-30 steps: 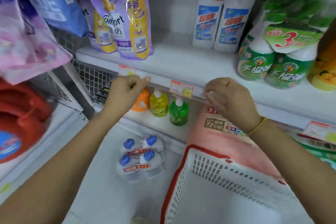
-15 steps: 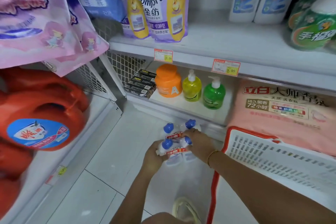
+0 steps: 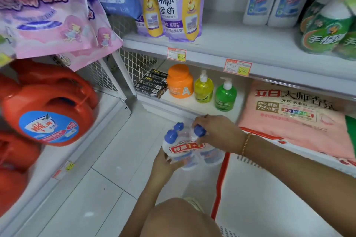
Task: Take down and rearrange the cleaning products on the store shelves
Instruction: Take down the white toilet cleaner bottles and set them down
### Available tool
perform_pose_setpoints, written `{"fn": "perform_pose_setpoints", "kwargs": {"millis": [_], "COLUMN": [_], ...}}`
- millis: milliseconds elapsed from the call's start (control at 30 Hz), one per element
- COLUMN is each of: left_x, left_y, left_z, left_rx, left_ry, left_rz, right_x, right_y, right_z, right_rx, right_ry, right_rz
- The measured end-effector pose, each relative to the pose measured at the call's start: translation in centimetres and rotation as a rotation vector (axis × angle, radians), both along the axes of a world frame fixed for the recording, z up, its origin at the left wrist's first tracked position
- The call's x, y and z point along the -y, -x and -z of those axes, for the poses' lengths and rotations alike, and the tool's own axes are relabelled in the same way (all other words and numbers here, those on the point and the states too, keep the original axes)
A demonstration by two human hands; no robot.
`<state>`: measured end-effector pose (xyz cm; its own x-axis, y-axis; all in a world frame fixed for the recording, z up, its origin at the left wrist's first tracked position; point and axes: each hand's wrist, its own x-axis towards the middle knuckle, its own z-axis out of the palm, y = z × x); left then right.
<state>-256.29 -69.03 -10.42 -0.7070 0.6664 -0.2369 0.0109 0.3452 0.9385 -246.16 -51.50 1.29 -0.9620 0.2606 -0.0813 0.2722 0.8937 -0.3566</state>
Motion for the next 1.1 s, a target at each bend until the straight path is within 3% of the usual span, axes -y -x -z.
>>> {"fn": "perform_pose_setpoints", "kwargs": {"millis": [267, 367, 600, 1100], "left_x": [-5.0, -9.0, -20.6, -32.1], "left_y": [0.2, 1.8, 1.6, 4.1], "left_z": [-12.9, -18.0, -25.8, -23.4], "left_rx": [-0.416, -0.508, -0.58, -0.557], "left_ry": [-0.27, -0.379, -0.577, -0.377], "left_rz": [-0.106, -0.138, 0.029, 0.102], "right_x": [-2.2, -4.0, -10.5, -20.1], "right_y": [-5.5, -7.1, -9.1, -8.5], "right_z": [-15.1, -18.1, -20.9, -15.0], "right_rx": [-0.566, -0.778, -1.104, -1.108], "right_ry": [-0.059, -0.093, -0.072, -0.019], "right_rz": [0.06, 0.125, 0.338, 0.5]}}
